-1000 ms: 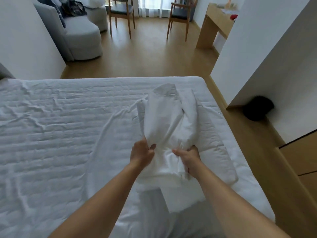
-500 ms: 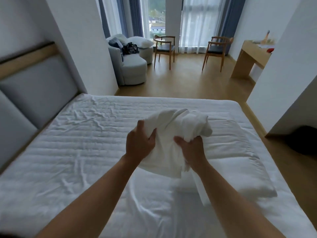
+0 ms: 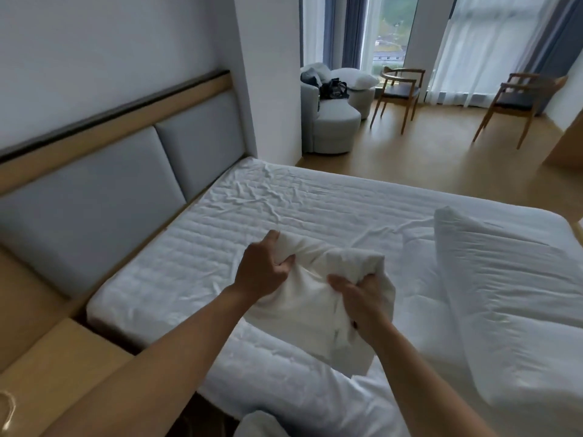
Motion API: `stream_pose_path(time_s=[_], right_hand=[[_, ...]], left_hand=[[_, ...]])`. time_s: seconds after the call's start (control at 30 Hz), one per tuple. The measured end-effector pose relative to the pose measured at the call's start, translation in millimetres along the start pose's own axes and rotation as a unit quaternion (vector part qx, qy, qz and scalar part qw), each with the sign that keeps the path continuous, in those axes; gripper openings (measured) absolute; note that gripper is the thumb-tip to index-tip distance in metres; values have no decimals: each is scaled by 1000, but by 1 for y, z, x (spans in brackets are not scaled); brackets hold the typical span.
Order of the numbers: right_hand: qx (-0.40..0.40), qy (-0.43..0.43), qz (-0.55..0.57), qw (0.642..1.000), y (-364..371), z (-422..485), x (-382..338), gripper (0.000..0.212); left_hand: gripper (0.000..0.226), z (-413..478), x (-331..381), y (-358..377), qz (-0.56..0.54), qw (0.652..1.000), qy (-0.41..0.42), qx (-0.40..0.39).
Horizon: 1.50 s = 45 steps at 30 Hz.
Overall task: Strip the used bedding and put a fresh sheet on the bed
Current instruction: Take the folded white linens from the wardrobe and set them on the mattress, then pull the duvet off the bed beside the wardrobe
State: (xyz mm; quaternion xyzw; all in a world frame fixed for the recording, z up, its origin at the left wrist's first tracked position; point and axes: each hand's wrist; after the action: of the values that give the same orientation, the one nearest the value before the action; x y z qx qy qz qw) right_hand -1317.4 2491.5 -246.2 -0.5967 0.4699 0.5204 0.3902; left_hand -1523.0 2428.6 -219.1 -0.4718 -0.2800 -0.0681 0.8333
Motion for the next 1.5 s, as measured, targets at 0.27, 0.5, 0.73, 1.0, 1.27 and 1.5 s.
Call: stream_pose_path(time_s=[0.27, 0.5, 0.73, 1.0, 1.27, 1.5], right_hand=[[-32, 35, -38, 998, 180, 105, 11, 18], [4, 81, -10, 997, 376, 257, -27, 17], [-1, 74, 131, 989, 517, 371, -44, 32], [59, 492, 7, 869, 547, 336, 148, 14], [-11, 329, -188, 925, 524, 295, 165, 17], [54, 191, -283, 939, 420, 248, 109, 5]], left_hand=[[35, 99, -186, -16, -11, 996, -77, -40], [39, 281, -337, -67, -2, 999, -45, -23], [55, 403, -469, -109, -60, 995, -59, 46], [98, 289, -618, -16, 102, 834, -315, -441], [29, 227, -545, 28, -77, 874, -233, -418], [17, 207, -443, 15, -116, 907, -138, -380]])
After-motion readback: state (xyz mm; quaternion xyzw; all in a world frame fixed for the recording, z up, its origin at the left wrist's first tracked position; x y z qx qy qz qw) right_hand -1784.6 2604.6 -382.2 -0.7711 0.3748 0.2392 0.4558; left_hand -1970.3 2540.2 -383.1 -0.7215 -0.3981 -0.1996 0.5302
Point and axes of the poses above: each hand's wrist, its own z-axis towards the middle knuckle, its own y-axis out of the palm, x = y × z, and after that the axes turned 3 degrees about z, right-handed
